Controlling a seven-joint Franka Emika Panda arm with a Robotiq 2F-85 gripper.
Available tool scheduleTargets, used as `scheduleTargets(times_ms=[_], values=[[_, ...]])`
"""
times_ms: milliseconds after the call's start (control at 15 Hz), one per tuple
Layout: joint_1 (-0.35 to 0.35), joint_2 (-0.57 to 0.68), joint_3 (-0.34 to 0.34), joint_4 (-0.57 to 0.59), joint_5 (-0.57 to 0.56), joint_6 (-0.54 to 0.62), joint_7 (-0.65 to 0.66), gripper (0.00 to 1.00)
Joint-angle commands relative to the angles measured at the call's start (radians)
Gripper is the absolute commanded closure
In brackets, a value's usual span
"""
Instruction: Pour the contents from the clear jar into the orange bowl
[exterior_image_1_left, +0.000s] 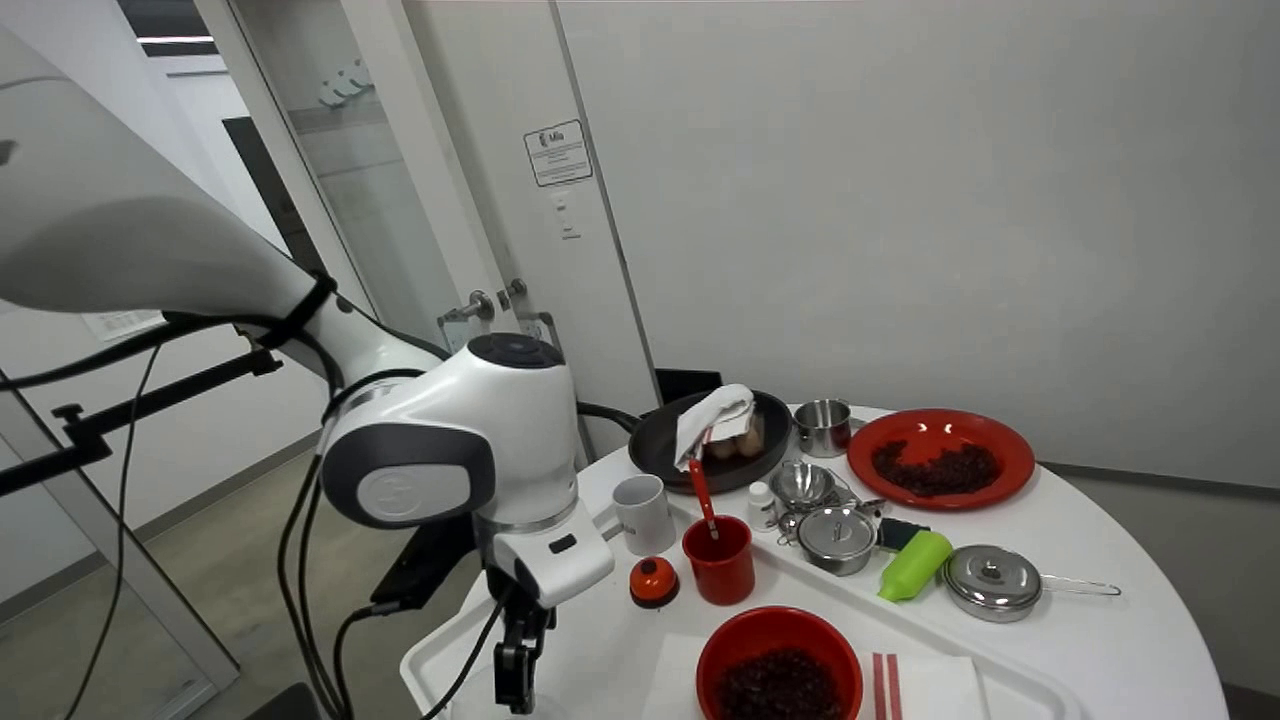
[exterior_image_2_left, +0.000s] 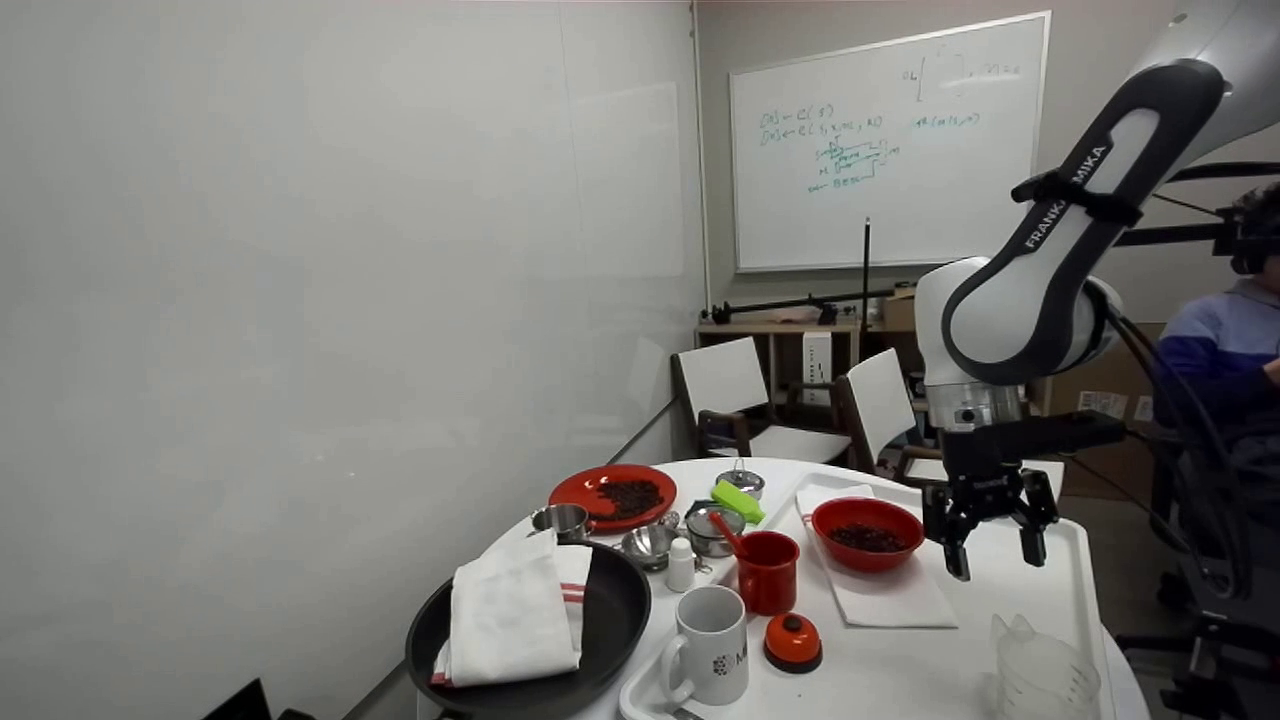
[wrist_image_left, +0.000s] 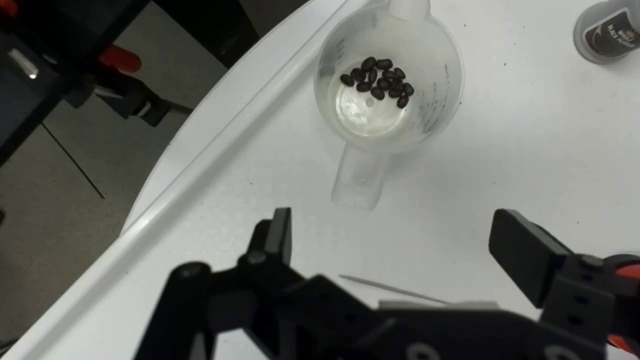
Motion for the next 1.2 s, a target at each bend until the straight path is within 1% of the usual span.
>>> scheduleTargets(times_ms=[0, 267, 533, 1133], values=[[0.004, 0.029, 0.007, -0.013, 0.031, 0.061, -0.055, 0.0], [0.007, 0.062, 0.018, -0.014, 0.045, 0.086, -0.066, 0.0], [0.007, 0.09, 0.031, -0.014, 0.067, 0.081, -0.064, 0.0], [0.0, 0.124, 0.05, -0.019, 0.154, 0.109, -0.069, 0.0]])
